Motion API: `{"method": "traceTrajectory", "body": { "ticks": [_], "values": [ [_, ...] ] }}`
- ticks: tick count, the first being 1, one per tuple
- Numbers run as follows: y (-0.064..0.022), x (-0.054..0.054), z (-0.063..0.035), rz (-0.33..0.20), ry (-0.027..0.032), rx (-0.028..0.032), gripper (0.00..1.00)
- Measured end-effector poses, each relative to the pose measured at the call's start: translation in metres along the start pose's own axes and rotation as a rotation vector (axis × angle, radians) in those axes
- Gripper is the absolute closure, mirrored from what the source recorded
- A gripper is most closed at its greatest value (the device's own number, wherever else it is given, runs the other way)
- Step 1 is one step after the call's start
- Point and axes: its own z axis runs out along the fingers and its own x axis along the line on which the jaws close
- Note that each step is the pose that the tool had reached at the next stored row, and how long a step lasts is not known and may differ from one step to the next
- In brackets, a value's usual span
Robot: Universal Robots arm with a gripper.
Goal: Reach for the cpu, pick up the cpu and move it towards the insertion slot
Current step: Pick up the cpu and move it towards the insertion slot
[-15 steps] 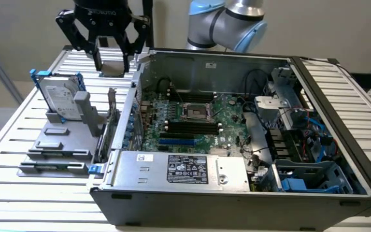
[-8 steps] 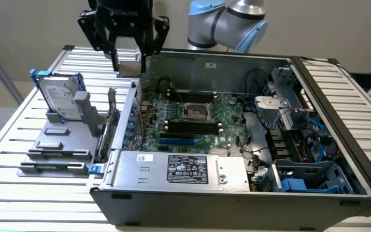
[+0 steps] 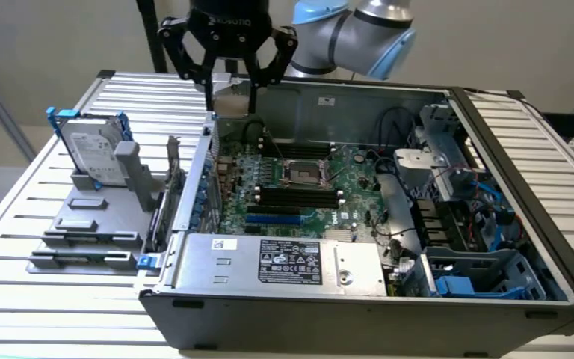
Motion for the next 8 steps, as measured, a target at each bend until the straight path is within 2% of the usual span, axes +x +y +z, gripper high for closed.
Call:
{"method": "traceTrajectory", "body": {
  "ticks": [8],
  "values": [
    [0.0022, -0.037, -0.0008, 0.0, 0.0001, 0.0001, 0.46]
  ]
}}
